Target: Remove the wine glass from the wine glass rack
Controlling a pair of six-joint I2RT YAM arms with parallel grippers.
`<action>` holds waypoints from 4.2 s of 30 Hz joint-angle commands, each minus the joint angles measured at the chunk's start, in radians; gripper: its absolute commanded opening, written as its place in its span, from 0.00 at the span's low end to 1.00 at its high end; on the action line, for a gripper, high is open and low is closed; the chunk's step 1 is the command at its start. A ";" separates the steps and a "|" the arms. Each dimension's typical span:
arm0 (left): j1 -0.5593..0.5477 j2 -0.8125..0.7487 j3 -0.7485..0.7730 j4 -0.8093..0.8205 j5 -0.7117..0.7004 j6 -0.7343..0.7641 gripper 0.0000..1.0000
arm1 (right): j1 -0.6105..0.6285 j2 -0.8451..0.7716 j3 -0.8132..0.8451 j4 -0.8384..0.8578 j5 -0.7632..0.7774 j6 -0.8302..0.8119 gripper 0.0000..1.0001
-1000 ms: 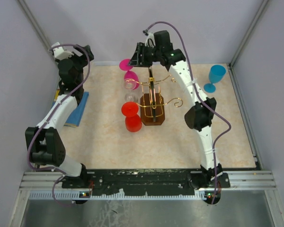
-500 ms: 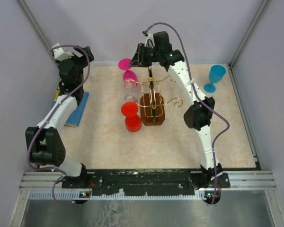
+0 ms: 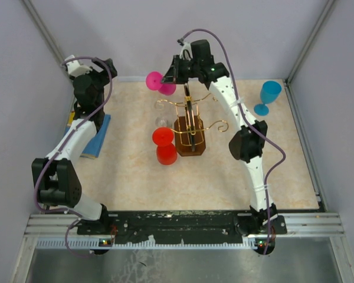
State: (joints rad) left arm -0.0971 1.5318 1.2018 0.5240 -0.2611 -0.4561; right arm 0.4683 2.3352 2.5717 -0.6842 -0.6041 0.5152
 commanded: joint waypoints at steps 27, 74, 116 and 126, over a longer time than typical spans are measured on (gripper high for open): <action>0.008 -0.041 -0.018 0.042 0.006 -0.009 0.93 | -0.049 -0.070 -0.090 0.283 -0.207 0.191 0.00; 0.011 -0.043 0.006 -0.010 0.046 -0.026 0.89 | -0.157 -0.516 -0.652 0.454 -0.278 0.159 0.00; 0.014 -0.122 0.069 -0.166 0.132 -0.104 0.90 | -0.149 -0.559 -0.656 0.744 -0.500 0.393 0.00; 0.015 -0.162 0.171 -0.358 0.245 -0.235 0.87 | -0.148 -0.640 -0.709 0.926 -0.576 0.398 0.00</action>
State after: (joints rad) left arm -0.0887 1.4342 1.3209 0.2478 -0.0853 -0.6182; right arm 0.3241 1.8156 1.8545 0.0841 -1.1244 0.9199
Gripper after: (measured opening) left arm 0.868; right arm 0.007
